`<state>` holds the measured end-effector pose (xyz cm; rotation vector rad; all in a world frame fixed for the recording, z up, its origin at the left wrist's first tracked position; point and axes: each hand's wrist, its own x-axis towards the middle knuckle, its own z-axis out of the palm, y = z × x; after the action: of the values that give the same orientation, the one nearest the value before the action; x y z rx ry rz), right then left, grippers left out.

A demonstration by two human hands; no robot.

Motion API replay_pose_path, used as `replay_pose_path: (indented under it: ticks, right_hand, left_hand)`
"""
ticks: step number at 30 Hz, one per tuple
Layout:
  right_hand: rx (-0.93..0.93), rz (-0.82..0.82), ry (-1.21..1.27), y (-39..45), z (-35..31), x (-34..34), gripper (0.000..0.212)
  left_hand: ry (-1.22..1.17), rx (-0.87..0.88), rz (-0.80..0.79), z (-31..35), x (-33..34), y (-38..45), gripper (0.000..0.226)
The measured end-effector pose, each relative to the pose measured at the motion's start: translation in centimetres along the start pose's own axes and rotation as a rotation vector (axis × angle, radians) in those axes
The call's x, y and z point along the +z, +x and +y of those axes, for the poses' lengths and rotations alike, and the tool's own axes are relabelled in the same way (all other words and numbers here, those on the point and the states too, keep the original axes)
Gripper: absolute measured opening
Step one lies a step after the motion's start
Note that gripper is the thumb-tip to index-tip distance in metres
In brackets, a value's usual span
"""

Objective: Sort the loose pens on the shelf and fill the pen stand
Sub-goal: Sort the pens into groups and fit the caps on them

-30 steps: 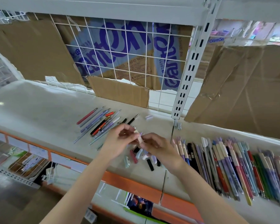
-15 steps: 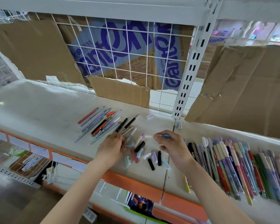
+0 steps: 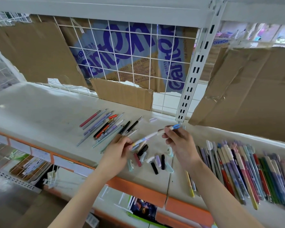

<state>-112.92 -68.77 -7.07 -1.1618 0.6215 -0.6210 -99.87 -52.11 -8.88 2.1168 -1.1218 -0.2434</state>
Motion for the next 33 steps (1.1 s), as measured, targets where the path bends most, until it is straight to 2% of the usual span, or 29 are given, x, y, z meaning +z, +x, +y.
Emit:
replay_pose_path:
  ticks: [5, 8, 10, 16, 21, 23, 25, 28, 30, 33]
  right_hand:
    - [-0.032, 0.028, 0.068, -0.1, -0.2, -0.3, 0.005]
    - [-0.062, -0.049, -0.084, -0.3, 0.0, 0.0, 0.005]
    - [-0.064, -0.1, -0.171, -0.6, 0.6, 0.7, 0.005]
    - [-0.094, -0.179, -0.146, -0.8, 0.3, 1.0, 0.009]
    - [-0.042, -0.186, -0.132, -0.9, -0.3, 0.2, 0.01]
    - [-0.018, -0.173, -0.157, -1.0, -0.1, 0.0, 0.011]
    - [0.014, -0.104, -0.151, -1.2, 0.4, 0.0, 0.016]
    - [0.001, 0.072, -0.19, -1.6, 1.2, 0.6, 0.023]
    - [0.004, 0.126, -0.224, -1.6, 1.3, 0.9, 0.02]
    - [-0.008, 0.109, -0.212, -1.3, 0.6, 0.9, 0.016]
  left_hand:
    - [-0.008, 0.015, 0.012, -0.1, 0.0, 0.0, 0.01]
    - [-0.02, 0.044, 0.007, 0.5, 0.2, -0.1, 0.008]
    - [-0.071, 0.052, -0.057, 1.7, 0.3, -0.1, 0.01]
    - [-0.654, -0.293, -0.214, 4.8, 0.9, -0.1, 0.023]
    - [-0.915, -0.49, -0.396, 5.1, 1.3, 0.4, 0.026]
    - [-0.974, -0.555, -0.422, 5.3, 1.8, 0.2, 0.024]
    - [-0.792, -0.49, -0.341, 5.6, 2.8, -0.1, 0.025]
    - [-0.218, -0.177, -0.101, 5.6, 4.5, -0.8, 0.029]
    - [-0.113, -0.087, -0.034, 5.6, 4.8, -1.1, 0.022]
    - [-0.129, -0.019, -0.023, 5.4, 3.7, -0.6, 0.011]
